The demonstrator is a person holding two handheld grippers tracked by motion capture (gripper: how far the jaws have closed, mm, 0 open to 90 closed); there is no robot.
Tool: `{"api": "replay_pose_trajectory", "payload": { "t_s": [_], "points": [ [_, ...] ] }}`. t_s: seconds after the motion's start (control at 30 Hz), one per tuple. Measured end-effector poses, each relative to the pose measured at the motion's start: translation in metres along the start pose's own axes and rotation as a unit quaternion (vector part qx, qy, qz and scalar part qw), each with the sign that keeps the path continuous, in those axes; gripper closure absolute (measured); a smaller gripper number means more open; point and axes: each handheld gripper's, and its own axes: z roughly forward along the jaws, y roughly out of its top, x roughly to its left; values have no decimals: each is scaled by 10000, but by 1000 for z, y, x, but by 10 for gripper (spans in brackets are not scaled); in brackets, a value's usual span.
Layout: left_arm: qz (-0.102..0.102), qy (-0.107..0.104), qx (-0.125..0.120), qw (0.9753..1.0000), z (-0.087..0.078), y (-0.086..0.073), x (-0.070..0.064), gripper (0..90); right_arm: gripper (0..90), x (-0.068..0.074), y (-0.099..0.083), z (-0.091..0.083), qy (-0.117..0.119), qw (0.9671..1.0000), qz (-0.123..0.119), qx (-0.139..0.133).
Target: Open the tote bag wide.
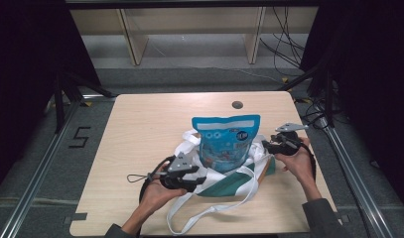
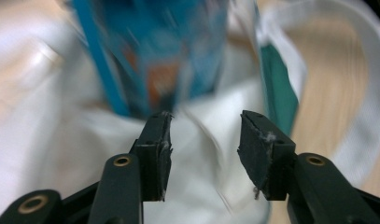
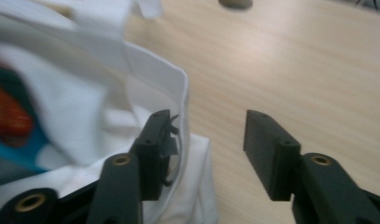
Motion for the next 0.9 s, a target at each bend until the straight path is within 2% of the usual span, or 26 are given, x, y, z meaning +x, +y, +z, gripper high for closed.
{"api": "replay_pose_trajectory", "payload": {
  "t_s": [0.03, 0.07, 0.13, 0.17, 0.2, 0.23, 0.27, 0.3, 0.33, 0.37, 0.43, 0.47, 0.5, 0.53, 0.57, 0.6, 0.63, 0.67, 0.7, 0.73, 0.77, 0.8, 0.83, 0.87, 0.9],
  "points": [
    [58, 100, 20, 9999, -4, 3, 4, 524, 484, 2, 4, -13, 93, 9999, -61, -130],
    [58, 100, 20, 9999, -4, 3, 4, 515, 484, 2, 4, -13, 93, 9999, -61, -130],
    [119, 438, 85, 9989, -9, 7, 14, 510, 473, 10, 11, -38, 418, 9983, -5, -404],
    [5, 710, 111, 9974, -5, 10, 24, 501, 469, 23, 14, -58, 661, 9961, -20, -587],
    [5, 710, 111, 9974, -5, 10, 24, 490, 469, 23, 14, -58, 661, 9961, -20, -587],
    [12, 935, 80, 9956, -2, 11, 28, 464, 465, 38, 14, -68, 839, 9945, -110, -623],
    [-30, 1074, 140, 9941, 2, 11, 32, 456, 454, 45, 13, -70, 934, 9936, -232, -596],
    [133, 1099, 299, 9934, 9, 13, 39, 459, 452, 54, 11, -71, 1098, 9923, -265, -505],
    [133, 1099, 299, 9934, 9, 13, 39, 462, 452, 54, 11, -71, 1098, 9923, -265, -505],
    [66, 1056, 268, 9940, 15, 13, 43, 462, 451, 62, 10, -71, 1235, 9904, -428, -457],
    [128, 1047, 399, 9936, 23, 17, 52, 502, 448, 81, 5, -64, 1598, 9849, -603, -286],
    [128, 1047, 399, 9936, 23, 17, 52, 521, 448, 81, 5, -64, 1598, 9849, -603, -286],
    [109, 1054, 401, 9936, 25, 18, 54, 521, 442, 87, 3, -61, 1646, 9845, -576, -209],
    [110, 1037, 380, 9938, 27, 20, 57, 562, 437, 90, 4, -58, 1657, 9832, -740, -186],
    [143, 1068, 331, 9936, 29, 22, 61, 589, 432, 94, 4, -56, 1662, 9827, -804, -167],
    [115, 1085, 362, 9934, 31, 24, 64, 635, 429, 98, 4, -53, 1699, 9817, -848, -122],
    [127, 1076, 425, 9932, 33, 25, 68, 678, 428, 104, 4, -46, 1673, 9809, -994, -23],
    [75, 1008, 346, 9943, 37, 26, 72, 696, 423, 105, 3, -41, 1624, 9807, -1088, 34],
    [-249, 924, 175, 9953, 45, 26, 82, 716, 415, 107, 2, -36, 1680, 9791, -1135, 129],
    [-408, 882, 174, 9951, 48, 26, 87, 749, 411, 105, 0, -31, 1738, 9772, -1197, 238],
    [-526, 930, 158, 9942, 53, 26, 92, 766, 403, 106, -3, -28, 1773, 9764, -1193, 301],
    [-535, 934, 293, 9938, 55, 25, 99, 788, 421, 106, -5, -26, 1820, 9747, -1254, 343],
    [-535, 934, 293, 9938, 55, 25, 99, 800, 480, 106, -8, -26, 1853, 9731, -1326, 343],
    [-686, 957, 339, 9925, 60, 24, 104, 800, 480, 106, -8, -26, 1853, 9731, -1326, 343],
    [-831, 906, 323, 9919, 64, 22, 110, 810, 580, 105, -9, -26, 1898, 9700, -1455, 425]
  ]
}}
